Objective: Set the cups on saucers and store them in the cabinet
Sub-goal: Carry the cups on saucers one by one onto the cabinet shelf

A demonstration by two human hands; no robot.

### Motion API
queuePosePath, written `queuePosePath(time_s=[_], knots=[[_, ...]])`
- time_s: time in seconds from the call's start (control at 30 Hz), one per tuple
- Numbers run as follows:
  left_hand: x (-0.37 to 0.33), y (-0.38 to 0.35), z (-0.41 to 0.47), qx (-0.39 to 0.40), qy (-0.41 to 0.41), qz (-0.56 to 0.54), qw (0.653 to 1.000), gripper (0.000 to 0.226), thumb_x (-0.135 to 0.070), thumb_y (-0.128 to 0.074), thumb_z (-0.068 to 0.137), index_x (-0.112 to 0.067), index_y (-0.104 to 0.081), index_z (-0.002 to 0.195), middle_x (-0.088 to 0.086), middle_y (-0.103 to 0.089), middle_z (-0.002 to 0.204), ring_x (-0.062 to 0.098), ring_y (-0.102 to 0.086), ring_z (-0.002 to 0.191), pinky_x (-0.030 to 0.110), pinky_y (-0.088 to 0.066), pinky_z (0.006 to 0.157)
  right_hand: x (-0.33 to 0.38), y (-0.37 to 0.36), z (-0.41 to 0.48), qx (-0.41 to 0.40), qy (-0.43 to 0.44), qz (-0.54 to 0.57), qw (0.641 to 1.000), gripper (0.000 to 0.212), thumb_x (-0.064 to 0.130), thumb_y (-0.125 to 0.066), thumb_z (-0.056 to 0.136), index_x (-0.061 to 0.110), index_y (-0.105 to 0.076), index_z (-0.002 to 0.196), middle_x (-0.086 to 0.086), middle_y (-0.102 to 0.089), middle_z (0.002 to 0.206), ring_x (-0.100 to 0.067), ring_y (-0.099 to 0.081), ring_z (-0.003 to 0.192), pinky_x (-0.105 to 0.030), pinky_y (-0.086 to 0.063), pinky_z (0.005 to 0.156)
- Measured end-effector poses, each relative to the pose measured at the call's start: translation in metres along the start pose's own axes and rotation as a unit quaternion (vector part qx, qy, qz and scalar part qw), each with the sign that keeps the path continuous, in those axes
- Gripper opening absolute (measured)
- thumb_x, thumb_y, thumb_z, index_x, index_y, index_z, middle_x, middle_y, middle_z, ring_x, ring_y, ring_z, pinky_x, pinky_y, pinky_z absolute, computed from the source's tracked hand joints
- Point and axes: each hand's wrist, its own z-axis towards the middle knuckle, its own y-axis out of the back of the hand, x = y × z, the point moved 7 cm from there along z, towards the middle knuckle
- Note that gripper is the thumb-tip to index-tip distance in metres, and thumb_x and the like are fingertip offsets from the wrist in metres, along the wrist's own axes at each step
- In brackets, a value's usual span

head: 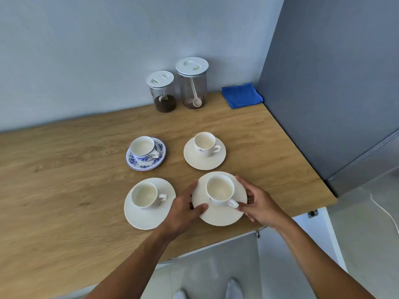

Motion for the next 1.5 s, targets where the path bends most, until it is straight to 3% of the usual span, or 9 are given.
queuePosePath(time_s=[0.13, 0.33, 0.47, 0.7, 0.87, 1.07, 1.17, 1.3, 1.5], knots=[[-0.003, 0.002, -0.02, 0.009, -0.015, -0.015, 1.0, 0.074, -0.028, -0.072, 0.089, -0.029, -0.032, 0.152, -0.008, -0.05, 0.141, 0.012, -0.056, 0.119, 0.019, -0.05, 0.09, -0.002, -0.009, -0.028, -0.016, -0.002, 0.042, 0.999, 0.089, 0.004, -0.078, 0.083, 0.038, -0.034, 0.152, -0.008, -0.071, 0.107, -0.014, -0.054, 0.055, -0.03, -0.046, 0.046], [-0.007, -0.013, -0.069, 0.017, -0.037, -0.037, 0.998, 0.074, -0.016, -0.074, 0.087, -0.022, -0.036, 0.151, -0.002, -0.054, 0.132, 0.006, -0.064, 0.105, 0.012, -0.053, 0.071, -0.013, -0.018, -0.087, -0.035, 0.004, 0.075, 0.997, 0.087, 0.002, -0.076, 0.084, 0.032, -0.031, 0.153, -0.01, -0.068, 0.107, -0.017, -0.054, 0.053, -0.029, -0.046, 0.045], [0.0, -0.036, -0.108, 0.016, -0.036, -0.043, 0.998, 0.076, -0.02, -0.076, 0.086, -0.026, -0.037, 0.151, -0.002, -0.054, 0.136, 0.01, -0.065, 0.11, 0.018, -0.056, 0.081, -0.031, -0.018, -0.131, -0.036, 0.011, 0.071, 0.997, 0.087, 0.002, -0.076, 0.085, 0.032, -0.031, 0.153, -0.009, -0.063, 0.122, -0.018, -0.056, 0.054, -0.03, -0.047, 0.046], [0.021, -0.083, -0.181, 0.008, -0.033, -0.068, 0.997, 0.077, -0.029, -0.078, 0.082, -0.031, -0.04, 0.149, -0.004, -0.054, 0.135, 0.004, -0.064, 0.109, 0.039, -0.056, 0.095, -0.066, -0.021, -0.207, -0.023, 0.018, 0.079, 0.996, 0.084, 0.006, -0.078, 0.083, 0.034, -0.037, 0.151, -0.009, -0.065, 0.119, -0.019, -0.054, 0.055, -0.03, -0.046, 0.048], [0.042, -0.11, -0.225, 0.022, -0.015, -0.09, 0.996, 0.078, -0.027, -0.078, 0.082, -0.035, -0.038, 0.149, -0.001, -0.054, 0.136, 0.019, -0.067, 0.11, 0.044, -0.056, 0.095, -0.092, -0.031, -0.252, -0.012, -0.001, 0.084, 0.996, 0.084, 0.004, -0.076, 0.084, 0.035, -0.036, 0.151, -0.008, -0.063, 0.122, -0.021, -0.054, 0.058, -0.031, -0.047, 0.05], [0.071, -0.121, -0.252, 0.026, -0.001, -0.065, 0.998, 0.079, -0.026, -0.075, 0.086, -0.035, -0.033, 0.152, -0.005, -0.052, 0.136, 0.009, -0.065, 0.104, 0.031, -0.055, 0.093, -0.122, -0.053, -0.275, -0.01, -0.013, 0.085, 0.996, 0.083, 0.007, -0.076, 0.085, 0.038, -0.036, 0.151, -0.006, -0.063, 0.122, -0.02, -0.051, 0.058, -0.029, -0.046, 0.05], [0.093, -0.122, -0.25, 0.03, -0.009, -0.064, 0.997, 0.078, -0.027, -0.075, 0.087, -0.036, -0.033, 0.152, -0.004, -0.049, 0.138, 0.011, -0.063, 0.109, 0.031, -0.055, 0.093, -0.139, -0.069, -0.27, -0.013, -0.006, 0.098, 0.995, 0.08, 0.008, -0.077, 0.085, 0.046, -0.04, 0.144, -0.004, -0.064, 0.121, -0.021, -0.05, 0.058, -0.029, -0.045, 0.049], [0.134, -0.129, -0.224, 0.04, -0.012, -0.068, 0.997, 0.08, -0.03, -0.077, 0.085, -0.037, -0.033, 0.151, -0.007, -0.049, 0.141, 0.011, -0.058, 0.118, 0.042, -0.053, 0.1, -0.168, -0.088, -0.246, -0.015, 0.019, 0.1, 0.995, 0.072, 0.005, -0.075, 0.085, 0.063, -0.047, 0.116, -0.006, -0.064, 0.116, -0.024, -0.048, 0.061, -0.028, -0.043, 0.048], [0.198, -0.151, -0.145, 0.051, -0.013, -0.091, 0.994, 0.078, -0.022, -0.078, 0.084, -0.028, -0.038, 0.151, -0.003, -0.05, 0.141, 0.019, -0.052, 0.127, 0.03, -0.051, 0.099, -0.237, -0.094, -0.167, -0.041, 0.018, 0.091, 0.995, 0.078, 0.007, -0.076, 0.084, 0.034, -0.04, 0.149, -0.007, -0.065, 0.119, -0.019, -0.048, 0.057, -0.026, -0.042, 0.046]])
